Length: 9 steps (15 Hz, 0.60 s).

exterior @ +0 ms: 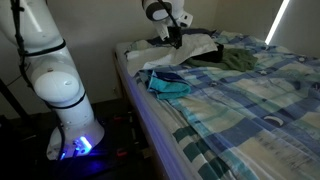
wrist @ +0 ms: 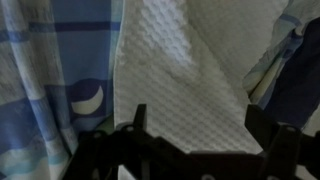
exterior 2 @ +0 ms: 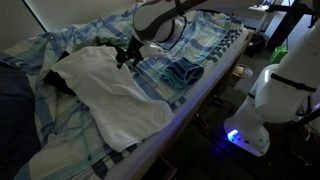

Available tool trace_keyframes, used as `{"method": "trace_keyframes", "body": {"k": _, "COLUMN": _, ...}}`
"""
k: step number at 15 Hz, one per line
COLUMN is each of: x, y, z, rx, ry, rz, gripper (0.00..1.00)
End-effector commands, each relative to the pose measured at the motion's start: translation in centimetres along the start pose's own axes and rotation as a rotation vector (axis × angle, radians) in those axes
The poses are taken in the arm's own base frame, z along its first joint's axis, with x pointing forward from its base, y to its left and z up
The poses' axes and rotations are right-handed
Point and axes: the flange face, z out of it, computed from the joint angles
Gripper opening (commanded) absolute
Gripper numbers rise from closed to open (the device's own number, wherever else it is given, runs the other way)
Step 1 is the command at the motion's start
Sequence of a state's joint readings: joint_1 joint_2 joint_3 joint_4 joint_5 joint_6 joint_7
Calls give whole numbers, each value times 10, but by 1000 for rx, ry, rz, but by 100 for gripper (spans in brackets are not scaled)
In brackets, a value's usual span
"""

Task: Fold the towel

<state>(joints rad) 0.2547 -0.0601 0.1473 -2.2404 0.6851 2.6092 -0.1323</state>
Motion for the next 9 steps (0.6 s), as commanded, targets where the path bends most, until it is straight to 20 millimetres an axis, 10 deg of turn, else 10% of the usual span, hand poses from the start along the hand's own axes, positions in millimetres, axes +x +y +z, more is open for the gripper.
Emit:
{"method": "trace_keyframes", "body": {"k": 1, "x": 33, "y": 0, "z": 12, "rx": 20, "ry": 74, "rz": -7, "gripper": 100}}
{"method": "trace_keyframes", "body": {"k": 9, "x": 70, "y": 21, "z": 22, "rx": -13, "ry": 165, "rz": 19, "gripper": 100}}
